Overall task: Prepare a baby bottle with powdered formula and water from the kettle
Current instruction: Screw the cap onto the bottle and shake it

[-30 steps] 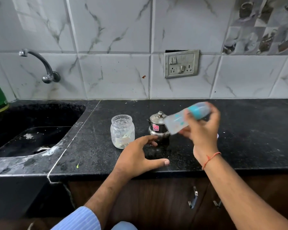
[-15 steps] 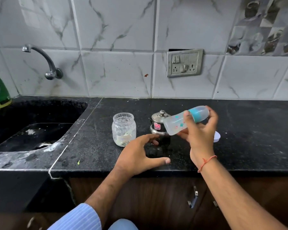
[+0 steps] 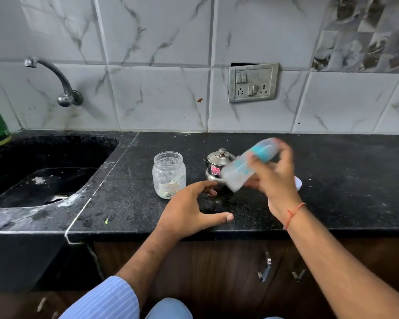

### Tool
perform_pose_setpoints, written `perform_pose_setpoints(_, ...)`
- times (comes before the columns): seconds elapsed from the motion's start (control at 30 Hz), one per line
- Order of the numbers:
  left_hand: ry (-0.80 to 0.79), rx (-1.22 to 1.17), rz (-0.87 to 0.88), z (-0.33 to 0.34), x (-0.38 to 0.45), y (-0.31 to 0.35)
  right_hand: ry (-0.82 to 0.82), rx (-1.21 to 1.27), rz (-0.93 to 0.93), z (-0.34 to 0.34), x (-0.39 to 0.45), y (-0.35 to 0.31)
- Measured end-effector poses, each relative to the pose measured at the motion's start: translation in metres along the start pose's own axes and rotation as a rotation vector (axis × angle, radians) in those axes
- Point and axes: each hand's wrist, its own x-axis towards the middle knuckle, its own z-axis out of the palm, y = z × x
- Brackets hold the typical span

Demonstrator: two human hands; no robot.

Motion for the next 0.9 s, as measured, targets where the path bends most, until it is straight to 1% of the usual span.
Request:
perform_pose_setpoints(0.03, 0.011, 0.003, -0.001, 0.000, -0.001, 0.001, -0.105, -0.093, 0.002, 0.001, -0.003, 0.003)
perform_pose_setpoints(0.07, 0.014, 0.005, 0.002, 0.000, -0.001, 0.001, -0.131, -0.151, -0.003, 0.000, -0.005, 0.009)
perform_pose_setpoints(0.13, 0.001, 0.003, 0.015, 0.000, 0.000, 0.000, 0.019, -0.039, -0.008, -0.003, -0.005, 0.010)
perform_pose_setpoints(0.17, 0.001, 0.002, 0.015, 0.001, 0.001, -0.001, 0.062, 0.014, -0.002, -0.004, -0.003, 0.010)
perform_pose_setpoints(0.2, 0.008, 0.003, 0.015, 0.001, 0.000, -0.002, 0.026, -0.018, -0.003, -0.002, -0.003, 0.008)
perform_pose_setpoints(0.27, 0.020, 0.016, 0.018, 0.001, -0.001, 0.000, -0.141, -0.187, -0.015, 0.002, -0.006, 0.009)
perform_pose_setpoints(0.3, 0.018, 0.022, 0.023, 0.000, -0.001, -0.001, -0.134, -0.196, -0.018, 0.002, -0.007, 0.012)
perform_pose_setpoints(0.37, -0.003, 0.025, 0.031, 0.001, 0.001, -0.003, 0.025, -0.055, -0.024, -0.001, -0.004, 0.009)
perform_pose_setpoints(0.4, -0.001, 0.026, 0.027, 0.001, 0.002, -0.003, 0.035, -0.033, -0.026, -0.001, -0.004, 0.007)
perform_pose_setpoints(0.43, 0.006, 0.032, 0.023, 0.000, 0.001, -0.003, -0.030, -0.101, -0.039, 0.002, -0.007, 0.003)
perform_pose_setpoints(0.47, 0.011, 0.044, 0.020, 0.001, 0.001, -0.002, -0.131, -0.218, -0.056, 0.004, -0.011, 0.005)
perform_pose_setpoints(0.5, 0.013, 0.059, 0.019, 0.000, 0.001, -0.002, -0.192, -0.338, -0.072, 0.006, -0.015, 0.009)
perform_pose_setpoints(0.53, 0.013, 0.073, 0.022, 0.000, 0.001, -0.003, -0.189, -0.376, -0.065, 0.008, -0.019, 0.014)
perform_pose_setpoints(0.6, 0.016, 0.077, 0.017, 0.001, 0.003, -0.006, -0.130, -0.316, -0.033, 0.010, -0.024, 0.013)
perform_pose_setpoints(0.67, -0.009, 0.096, 0.007, -0.001, 0.003, -0.002, -0.150, -0.350, -0.042, 0.011, -0.024, 0.009)
perform_pose_setpoints(0.73, -0.045, 0.109, 0.009, -0.002, 0.002, 0.000, -0.241, -0.378, -0.004, 0.009, -0.024, 0.006)
perform_pose_setpoints(0.8, -0.073, 0.050, -0.014, -0.003, 0.001, -0.001, -0.367, -0.309, 0.068, 0.004, -0.022, 0.008)
perform_pose_setpoints(0.9, -0.121, 0.003, -0.027, -0.006, 0.003, -0.005, -0.497, -0.243, 0.142, -0.006, -0.017, 0.010)
